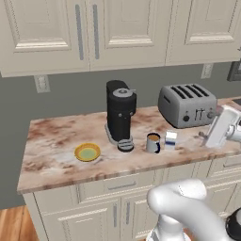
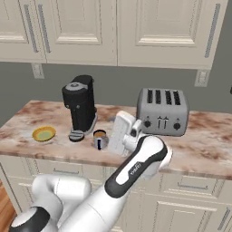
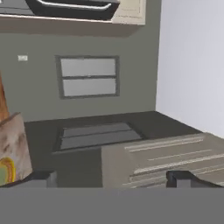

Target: Take a sugar cube from the saucer and place it inside the coffee. Then, grab milk from the fridge and place it next to the coffee on the counter to sweeten the coffee.

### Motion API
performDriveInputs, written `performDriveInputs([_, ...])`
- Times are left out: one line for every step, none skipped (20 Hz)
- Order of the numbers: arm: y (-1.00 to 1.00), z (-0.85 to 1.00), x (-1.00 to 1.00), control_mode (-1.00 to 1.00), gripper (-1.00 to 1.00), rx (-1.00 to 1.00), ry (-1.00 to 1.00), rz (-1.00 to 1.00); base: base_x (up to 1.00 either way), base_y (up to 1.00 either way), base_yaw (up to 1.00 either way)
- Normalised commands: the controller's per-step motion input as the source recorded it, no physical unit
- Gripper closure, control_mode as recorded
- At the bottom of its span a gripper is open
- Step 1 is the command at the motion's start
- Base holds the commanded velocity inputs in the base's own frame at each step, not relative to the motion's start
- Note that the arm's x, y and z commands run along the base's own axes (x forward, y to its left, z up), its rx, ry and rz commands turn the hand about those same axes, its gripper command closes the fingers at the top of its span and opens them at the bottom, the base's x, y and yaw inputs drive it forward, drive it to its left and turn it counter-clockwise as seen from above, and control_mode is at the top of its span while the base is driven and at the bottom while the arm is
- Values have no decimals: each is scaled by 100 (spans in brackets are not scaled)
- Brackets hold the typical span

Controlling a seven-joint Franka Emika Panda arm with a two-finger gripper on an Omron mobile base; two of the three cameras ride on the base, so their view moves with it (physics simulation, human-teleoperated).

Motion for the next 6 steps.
performDriveInputs([80,27,-89,-100,-100,-48,-99,5,0,0,0])
performDriveInputs([83,21,-88,-100,-100,-49,-100,5,0,0,0])
performDriveInputs([84,14,-88,-100,-100,-50,-100,5,0,0,0])
performDriveInputs([85,8,-86,-100,-100,-51,-100,5,0,0,0])
performDriveInputs([85,8,-86,-100,-100,-51,-100,5,0,0,0])
performDriveInputs([81,8,-88,-100,-100,-52,-100,6,0,0,0])
